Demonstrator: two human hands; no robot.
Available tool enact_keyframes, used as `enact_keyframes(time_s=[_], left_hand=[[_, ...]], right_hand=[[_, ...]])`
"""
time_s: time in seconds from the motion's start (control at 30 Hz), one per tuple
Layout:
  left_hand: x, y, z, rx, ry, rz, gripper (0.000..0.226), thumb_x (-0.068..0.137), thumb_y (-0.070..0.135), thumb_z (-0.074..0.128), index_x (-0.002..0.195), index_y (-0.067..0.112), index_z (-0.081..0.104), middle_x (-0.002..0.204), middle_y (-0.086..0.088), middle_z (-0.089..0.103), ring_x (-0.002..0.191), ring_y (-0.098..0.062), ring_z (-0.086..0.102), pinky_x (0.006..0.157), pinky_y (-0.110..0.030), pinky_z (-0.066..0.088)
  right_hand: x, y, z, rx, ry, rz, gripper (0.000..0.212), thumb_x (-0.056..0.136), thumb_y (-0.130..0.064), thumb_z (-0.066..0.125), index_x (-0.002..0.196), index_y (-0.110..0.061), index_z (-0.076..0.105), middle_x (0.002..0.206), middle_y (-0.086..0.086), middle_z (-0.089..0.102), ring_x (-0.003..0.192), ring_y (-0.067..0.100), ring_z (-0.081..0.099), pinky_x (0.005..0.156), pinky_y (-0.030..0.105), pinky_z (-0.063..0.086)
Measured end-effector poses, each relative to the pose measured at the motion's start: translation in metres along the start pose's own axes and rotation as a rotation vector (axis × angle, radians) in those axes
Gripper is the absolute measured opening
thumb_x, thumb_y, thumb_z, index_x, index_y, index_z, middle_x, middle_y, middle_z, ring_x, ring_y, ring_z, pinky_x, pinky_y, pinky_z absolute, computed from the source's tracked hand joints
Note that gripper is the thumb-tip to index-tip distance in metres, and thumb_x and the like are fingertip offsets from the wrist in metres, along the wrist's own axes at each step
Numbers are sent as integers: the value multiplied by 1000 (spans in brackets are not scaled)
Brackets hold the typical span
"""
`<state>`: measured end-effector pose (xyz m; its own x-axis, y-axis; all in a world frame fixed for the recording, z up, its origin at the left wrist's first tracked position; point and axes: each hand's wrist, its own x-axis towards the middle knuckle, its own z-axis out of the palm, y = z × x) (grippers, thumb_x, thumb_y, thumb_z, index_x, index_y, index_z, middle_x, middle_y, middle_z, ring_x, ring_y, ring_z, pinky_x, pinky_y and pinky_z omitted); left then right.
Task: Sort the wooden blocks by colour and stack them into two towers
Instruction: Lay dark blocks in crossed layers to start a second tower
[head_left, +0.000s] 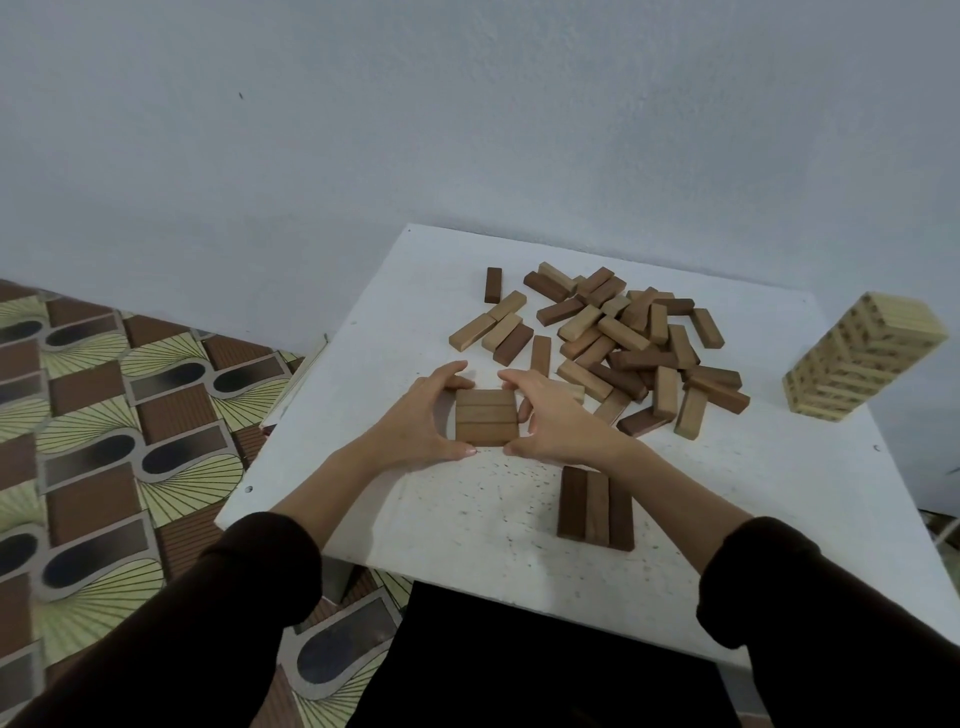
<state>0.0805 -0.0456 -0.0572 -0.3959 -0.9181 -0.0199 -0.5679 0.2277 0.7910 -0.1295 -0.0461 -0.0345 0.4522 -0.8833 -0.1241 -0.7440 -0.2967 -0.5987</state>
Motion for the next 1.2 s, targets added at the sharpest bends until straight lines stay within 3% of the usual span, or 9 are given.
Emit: enact_keyframes(time_s=[0.2, 0.37, 0.5, 0.63, 0.9, 1.07, 1.2], left_hand=[[0, 11, -1, -4, 8, -13, 97, 67, 18, 85, 144, 21, 27, 124, 8, 50, 117, -9, 45, 99, -24, 34], [-2, 42, 7, -40, -16, 66, 101, 64, 24, 86, 145, 23, 25, 125, 10, 52, 117, -3, 45, 93, -8, 29], [-6, 71, 35, -29, -123, 121, 101, 66, 24, 85, 145, 28, 24, 127, 7, 48, 121, -6, 43, 103, -23, 32], [-11, 82, 62, -48, -228, 134, 99, 68, 20, 84, 147, 26, 24, 126, 5, 46, 120, -9, 42, 104, -28, 35], [-16, 82, 76, -18, -287, 133, 98, 70, 23, 82, 146, 28, 22, 125, 8, 44, 114, -6, 43, 95, -20, 37], [-18, 83, 77, -6, -325, 135, 107, 66, 29, 86, 148, 29, 18, 128, 9, 40, 119, -6, 39, 102, -24, 36], [-20, 83, 81, 32, -328, 160, 109, 64, 29, 87, 148, 30, 17, 128, 7, 39, 118, -7, 36, 100, -24, 35]], right_hand=[[-7, -4, -7, 27, 22, 1, 85, 73, -20, 77, 143, -18, 29, 126, -4, 44, 84, 3, 49, 64, 10, 36], [-42, -2, -30, 16, 103, -21, 82, 71, -20, 76, 141, -19, 32, 118, -6, 43, 86, 0, 45, 67, 6, 36], [-89, 10, -38, -6, 121, 25, 85, 70, -26, 79, 140, -25, 31, 114, -14, 40, 91, -2, 42, 72, 5, 34], [-120, 25, -35, -44, 114, 52, 83, 69, -25, 80, 138, -24, 34, 119, -12, 40, 104, 2, 36, 80, -1, 28], [-133, 37, -19, -31, 96, 106, 88, 71, -28, 78, 142, -21, 28, 116, -12, 36, 103, -1, 30, 80, -2, 25], [-134, 33, -18, -33, 74, 97, 101, 67, -37, 82, 145, -25, 19, 117, -12, 32, 108, 3, 29, 90, 20, 31], [-134, 26, -14, -36, 57, 91, 109, 66, -34, 84, 147, -25, 11, 124, -7, 33, 112, 7, 29, 96, 25, 33]])
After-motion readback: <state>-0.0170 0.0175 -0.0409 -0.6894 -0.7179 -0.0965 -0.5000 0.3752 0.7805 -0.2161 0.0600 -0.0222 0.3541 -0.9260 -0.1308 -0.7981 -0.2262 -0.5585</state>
